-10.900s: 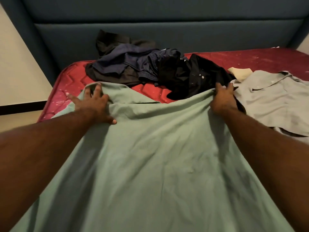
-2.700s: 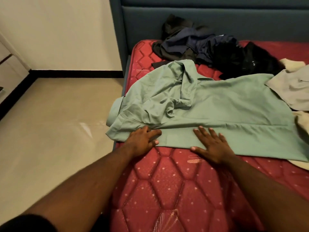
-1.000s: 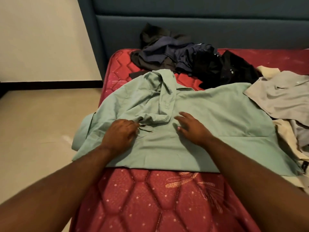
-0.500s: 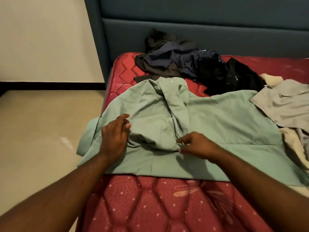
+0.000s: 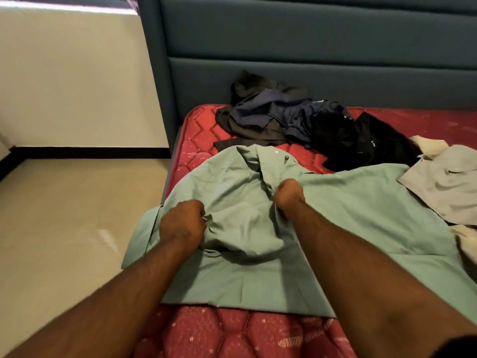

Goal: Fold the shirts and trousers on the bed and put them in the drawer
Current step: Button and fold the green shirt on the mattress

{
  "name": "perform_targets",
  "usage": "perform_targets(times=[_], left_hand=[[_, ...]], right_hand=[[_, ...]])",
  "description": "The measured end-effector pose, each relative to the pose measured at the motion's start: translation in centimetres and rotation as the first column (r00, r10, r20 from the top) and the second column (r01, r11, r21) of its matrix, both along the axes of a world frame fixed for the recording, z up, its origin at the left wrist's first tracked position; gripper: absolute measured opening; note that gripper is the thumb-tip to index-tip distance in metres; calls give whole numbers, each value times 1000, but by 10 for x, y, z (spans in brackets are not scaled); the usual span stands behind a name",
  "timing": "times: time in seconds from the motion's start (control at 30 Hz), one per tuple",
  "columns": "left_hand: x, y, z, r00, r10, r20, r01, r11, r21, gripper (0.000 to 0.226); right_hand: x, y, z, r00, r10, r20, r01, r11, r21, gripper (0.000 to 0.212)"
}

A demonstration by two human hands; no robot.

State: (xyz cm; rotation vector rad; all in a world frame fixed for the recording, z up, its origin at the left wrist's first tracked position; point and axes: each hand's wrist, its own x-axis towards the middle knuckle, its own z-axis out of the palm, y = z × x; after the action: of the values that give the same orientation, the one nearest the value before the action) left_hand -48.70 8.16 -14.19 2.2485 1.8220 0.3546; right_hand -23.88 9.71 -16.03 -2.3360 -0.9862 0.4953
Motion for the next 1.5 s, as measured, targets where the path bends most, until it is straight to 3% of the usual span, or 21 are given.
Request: perform_targets(times=[0.07, 0.13, 0.2, 0.23, 0.3, 0.37, 0.43, 0.5, 0.53, 0.63, 0.7, 0.8, 0.93, 1.03, 1.1, 1.2, 1.27, 1.3, 1.37, 1.43, 1.5], left_hand=[[-1, 2, 6, 1000, 9, -3, -9, 1000, -27, 10], [0, 2, 12, 1000, 13, -12, -13, 1000, 22, 8], [0, -3, 19, 999, 17, 30, -20, 996, 92, 7], [-1, -8, 21, 998, 13, 59, -20, 993, 119, 9], [-1, -21, 21, 991, 13, 135, -30, 992, 121, 11], [-2, -36, 19, 982, 26, 188, -40, 997, 69, 13], [-4, -48, 10, 968, 28, 249, -33, 999, 17, 22], [-4, -58, -2, 929, 3, 370, -6, 1000, 7, 22], [-3, -65, -7, 905, -12, 424, 7, 1000, 14, 20], [-2, -81, -23, 865, -29, 500, -2, 998, 61, 19], [-2, -88, -33, 850, 1, 527, -47, 996, 74, 19], [-2, -92, -52, 836, 37, 547, -73, 996, 45, 25], [-3, -90, -80, 837, 16, 548, -38, 999, 27, 34], [-4, -86, -90, 843, 31, 537, -49, 999, 18, 35], [-5, -84, -92, 836, 45, 548, -55, 999, 2, 35], [-7, -84, -93, 812, 92, 576, -89, 995, -33, 35], [-5, -85, -93, 802, 97, 590, -95, 995, -35, 34], [-5, -85, -93, 793, 103, 600, -100, 994, -38, 34], [-5, -86, -89, 762, 126, 635, -109, 992, -66, 33], [-6, -87, -85, 737, 141, 662, -110, 990, -89, 30], [-6, -85, -86, 729, 142, 670, -115, 990, -84, 28]], right_hand=[[0, 13, 33, 941, -2, -338, 126, 930, 345, 19], [14, 14, 81, 697, 204, -688, 356, 734, 578, 22], [37, -3, 116, 467, 406, -785, 519, 593, 615, 18], [50, -18, 123, 450, 424, -786, 530, 581, 617, 18], [78, -55, 103, 515, 267, -814, 514, 664, 544, 26], [91, -107, 46, 587, -81, -806, 553, 767, 326, 29], [91, -165, -7, 596, -346, -725, 652, 735, 186, 31], [89, -206, -39, 652, -458, -605, 691, 687, 225, 33], [84, -220, -43, 709, -472, -524, 659, 707, 256, 30], [62, -227, -29, 933, -247, -262, 336, 859, 385, 17], [43, -214, -13, 996, 4, -88, 29, 930, 367, 14], [25, -179, -6, 964, 261, 48, -266, 953, 148, 30], [9, -132, -14, 913, 374, 160, -371, 927, -52, 77], [8, -98, -15, 906, 382, 182, -372, 924, -84, 67], [17, -76, -13, 930, 323, 172, -327, 945, -10, 45], [43, -55, 25, 991, 118, 62, -133, 896, 423, 20], [73, -61, 63, 970, -43, -240, 204, 683, 702, 27], [86, -74, 77, 908, -55, -415, 373, 555, 743, 31], [108, -117, 72, 730, -92, -677, 642, 430, 635, 34], [110, -167, 36, 514, -94, -852, 785, 452, 424, 18], [92, -192, -3, 398, -136, -907, 810, 517, 278, 27]])
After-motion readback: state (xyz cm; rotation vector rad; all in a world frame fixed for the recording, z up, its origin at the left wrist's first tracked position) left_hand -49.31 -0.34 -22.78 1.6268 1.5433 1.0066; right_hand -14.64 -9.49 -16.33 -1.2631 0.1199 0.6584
